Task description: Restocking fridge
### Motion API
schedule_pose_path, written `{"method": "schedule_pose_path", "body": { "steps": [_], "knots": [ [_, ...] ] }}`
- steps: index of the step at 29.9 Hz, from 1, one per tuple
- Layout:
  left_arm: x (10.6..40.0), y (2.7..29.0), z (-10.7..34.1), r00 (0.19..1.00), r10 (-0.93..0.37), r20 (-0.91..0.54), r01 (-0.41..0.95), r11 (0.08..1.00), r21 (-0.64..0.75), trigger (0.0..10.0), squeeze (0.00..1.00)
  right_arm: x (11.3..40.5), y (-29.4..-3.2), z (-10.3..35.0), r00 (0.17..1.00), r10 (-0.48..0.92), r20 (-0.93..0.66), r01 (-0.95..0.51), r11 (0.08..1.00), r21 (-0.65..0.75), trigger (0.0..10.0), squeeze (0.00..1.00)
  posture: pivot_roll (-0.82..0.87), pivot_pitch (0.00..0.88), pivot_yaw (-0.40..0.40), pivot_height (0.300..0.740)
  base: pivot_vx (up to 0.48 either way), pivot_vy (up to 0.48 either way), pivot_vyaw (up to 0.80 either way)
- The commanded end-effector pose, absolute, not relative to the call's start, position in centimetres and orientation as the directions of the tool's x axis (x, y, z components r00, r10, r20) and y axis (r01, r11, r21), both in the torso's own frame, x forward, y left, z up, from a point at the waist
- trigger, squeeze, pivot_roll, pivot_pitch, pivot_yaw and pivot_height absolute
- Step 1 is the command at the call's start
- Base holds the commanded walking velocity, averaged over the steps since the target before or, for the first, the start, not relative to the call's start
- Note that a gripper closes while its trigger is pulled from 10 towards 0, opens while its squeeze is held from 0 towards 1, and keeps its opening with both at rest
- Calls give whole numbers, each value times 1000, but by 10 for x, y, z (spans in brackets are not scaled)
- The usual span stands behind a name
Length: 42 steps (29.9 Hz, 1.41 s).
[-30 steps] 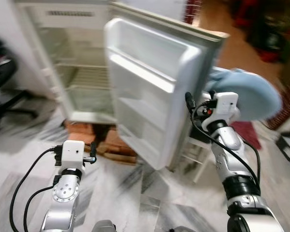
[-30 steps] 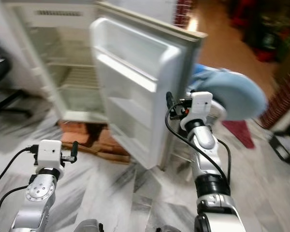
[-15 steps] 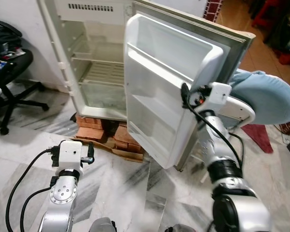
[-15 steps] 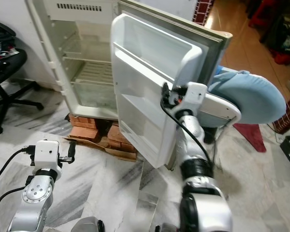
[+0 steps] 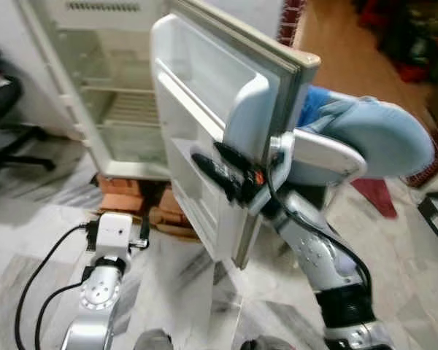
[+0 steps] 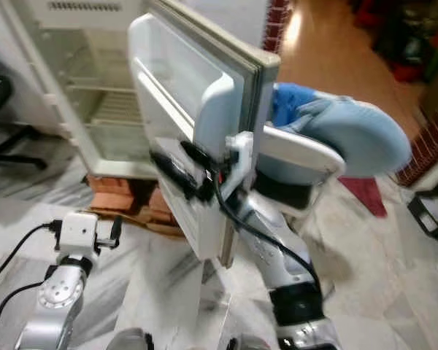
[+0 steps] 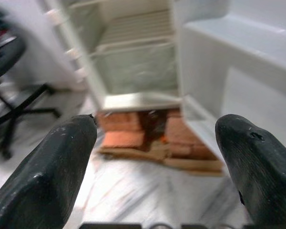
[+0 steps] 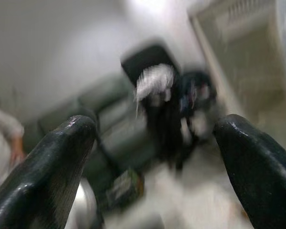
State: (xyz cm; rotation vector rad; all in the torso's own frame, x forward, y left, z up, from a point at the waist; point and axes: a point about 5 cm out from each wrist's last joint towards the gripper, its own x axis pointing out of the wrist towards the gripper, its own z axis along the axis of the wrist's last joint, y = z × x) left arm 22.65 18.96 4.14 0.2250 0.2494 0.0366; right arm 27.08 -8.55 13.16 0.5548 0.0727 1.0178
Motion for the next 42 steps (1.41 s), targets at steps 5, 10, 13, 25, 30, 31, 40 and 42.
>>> {"method": "schedule_pose_path", "body": {
  "steps": [5,10,13,25,30,31,40,42],
  "knots": [
    [221,194,44,970,67,-235,-11,973,233,10000,0,235,-125,98,381,924,-25,-819,349,455,10000,0,46,1,-21,740,0,0,0],
    [209,196,38,964,60,-259,3,972,236,10000,0,210,-163,70,288,920,-265,-820,380,428,10000,0,39,2,-17,740,0,0,0],
    [209,196,38,964,60,-257,3,971,237,10000,0,231,-175,59,431,825,-366,-786,543,297,10000,0,37,2,-14,740,0,0,0],
    [214,193,40,967,51,-248,10,971,237,10000,0,320,-138,105,912,402,-85,-386,909,157,10000,0,41,1,-7,740,0,0,0],
    [218,189,41,970,38,-239,19,972,233,10000,0,323,-62,128,826,561,59,-541,757,366,10000,0,54,0,-13,740,0,0,0],
    [219,188,41,971,37,-235,20,972,233,10000,0,319,-49,136,780,617,101,-604,701,380,10000,0,54,0,-13,740,0,0,0],
    [222,184,42,973,27,-230,25,974,223,10000,0,274,-30,156,462,850,254,-843,332,424,10000,0,37,0,-16,740,0,0,0],
    [223,183,42,973,22,-228,30,974,223,10000,0,279,-35,149,506,834,220,-818,383,430,10000,0,33,0,-13,740,0,0,0]
  ]
}}
